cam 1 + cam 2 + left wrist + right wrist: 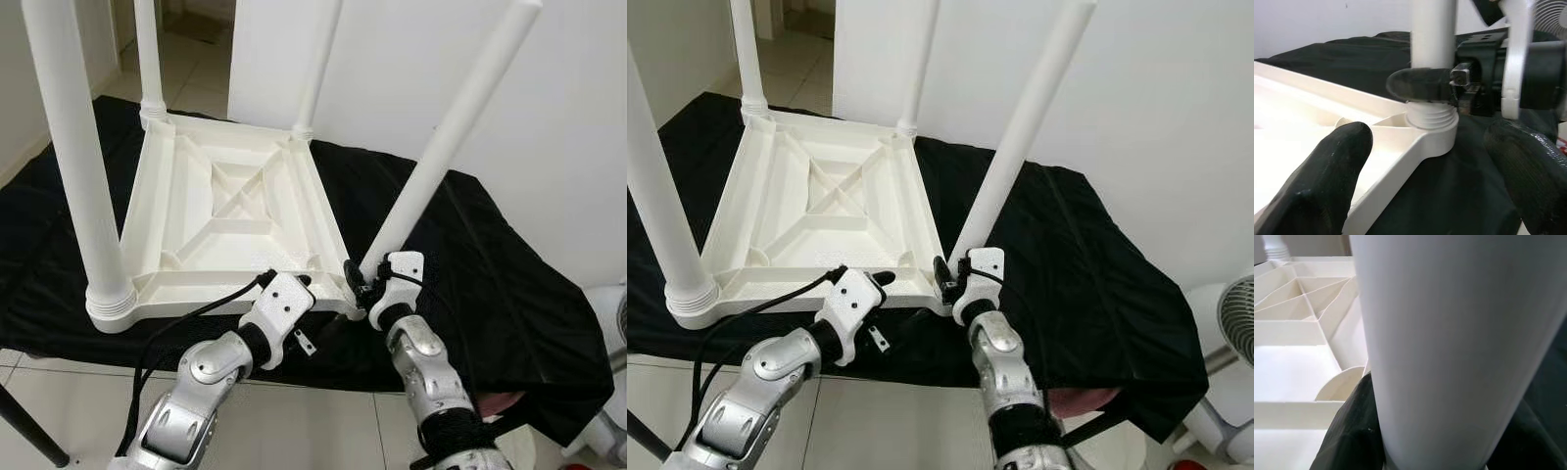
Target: Building children table
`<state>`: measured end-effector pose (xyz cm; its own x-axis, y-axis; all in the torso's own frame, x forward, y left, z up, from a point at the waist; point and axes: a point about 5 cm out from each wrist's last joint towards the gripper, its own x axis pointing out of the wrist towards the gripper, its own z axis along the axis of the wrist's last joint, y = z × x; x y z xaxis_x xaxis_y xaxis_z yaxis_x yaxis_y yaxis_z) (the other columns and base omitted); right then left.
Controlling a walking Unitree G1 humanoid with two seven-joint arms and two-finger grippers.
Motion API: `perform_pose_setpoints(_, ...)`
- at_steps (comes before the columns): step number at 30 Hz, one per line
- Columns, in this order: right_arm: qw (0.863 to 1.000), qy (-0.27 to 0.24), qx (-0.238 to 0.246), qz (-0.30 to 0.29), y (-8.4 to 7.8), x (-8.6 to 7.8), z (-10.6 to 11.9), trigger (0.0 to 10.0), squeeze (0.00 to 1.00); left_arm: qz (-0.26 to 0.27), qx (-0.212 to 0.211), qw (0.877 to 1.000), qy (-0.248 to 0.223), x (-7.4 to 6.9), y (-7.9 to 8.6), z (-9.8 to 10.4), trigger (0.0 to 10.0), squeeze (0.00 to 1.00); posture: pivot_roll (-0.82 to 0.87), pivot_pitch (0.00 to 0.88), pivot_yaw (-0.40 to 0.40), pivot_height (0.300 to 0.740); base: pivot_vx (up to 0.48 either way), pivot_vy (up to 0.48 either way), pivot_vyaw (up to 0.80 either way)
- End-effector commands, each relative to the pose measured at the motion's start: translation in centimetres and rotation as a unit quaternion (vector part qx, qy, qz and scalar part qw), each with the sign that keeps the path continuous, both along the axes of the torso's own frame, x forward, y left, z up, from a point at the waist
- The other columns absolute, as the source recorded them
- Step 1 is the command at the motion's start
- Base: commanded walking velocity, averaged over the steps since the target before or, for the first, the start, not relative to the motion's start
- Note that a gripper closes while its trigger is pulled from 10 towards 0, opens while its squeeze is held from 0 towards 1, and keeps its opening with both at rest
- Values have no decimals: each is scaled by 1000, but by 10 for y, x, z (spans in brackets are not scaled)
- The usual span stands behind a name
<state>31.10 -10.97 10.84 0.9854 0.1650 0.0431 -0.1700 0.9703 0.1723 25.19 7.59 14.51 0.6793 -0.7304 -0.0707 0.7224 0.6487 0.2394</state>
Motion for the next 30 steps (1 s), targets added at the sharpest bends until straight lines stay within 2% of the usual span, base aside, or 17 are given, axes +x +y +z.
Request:
perform_pose_setpoints(1,1000,21,1,-23,-4,-4,-6,10000,0,29,-4,1000,-2,3,0,-2,10000,0,98,0,-223,740,0,0,0)
perform_pose_setpoints(4,999,18,2,-32,-7,-4,-4,10000,0,29,-5,1000,-3,3,0,-2,10000,0,96,0,-215,740,0,0,0)
perform_pose_setpoints(5,999,11,-1,-30,-8,-4,-2,10000,1000,29,-7,1000,-4,4,-1,-1,10000,0,93,0,-211,740,0,0,0)
perform_pose_setpoints(14,1000,-19,0,13,-15,-7,9,10000,1000,23,-12,1000,-12,7,-2,3,10000,0,87,0,-203,740,0,0,0)
perform_pose_setpoints(15,999,-23,-13,41,-23,-7,9,10000,1000,19,-14,1000,-14,8,-3,4,10000,0,85,0,-199,740,0,0,0)
perform_pose_setpoints(17,999,-23,-13,41,-23,-7,9,10000,1000,19,-14,1000,-14,8,-3,4,10000,0,85,0,-199,740,0,0,0)
perform_pose_setpoints(20,996,-27,-38,76,-31,-6,11,10000,1000,15,-17,1000,-15,8,-4,5,10000,0,75,0,-185,740,0,0,0)
perform_pose_setpoints(21,989,-30,-62,129,-36,-3,14,10000,82,12,-17,1000,-15,8,-5,6,10000,0,72,0,-179,740,0,0,0)
perform_pose_setpoints(22,984,-35,-80,155,-38,-1,15,10000,0,9,-18,1000,-14,9,-5,6,10000,0,72,0,-179,740,0,0,0)
perform_pose_setpoints(23,984,-35,-80,155,-38,-1,15,10000,0,9,-18,1000,-14,9,-5,6,10000,0,72,0,-179,740,0,0,0)
perform_pose_setpoints(25,974,-37,-106,195,-41,3,14,10000,0,6,-18,1000,-14,9,-6,7,10000,0,66,0,-173,740,0,0,0)
perform_pose_setpoints(30,969,-32,-102,224,-40,8,13,10000,0,2,-20,1000,-16,12,-8,8,10000,0,65,0,-173,740,0,0,0)
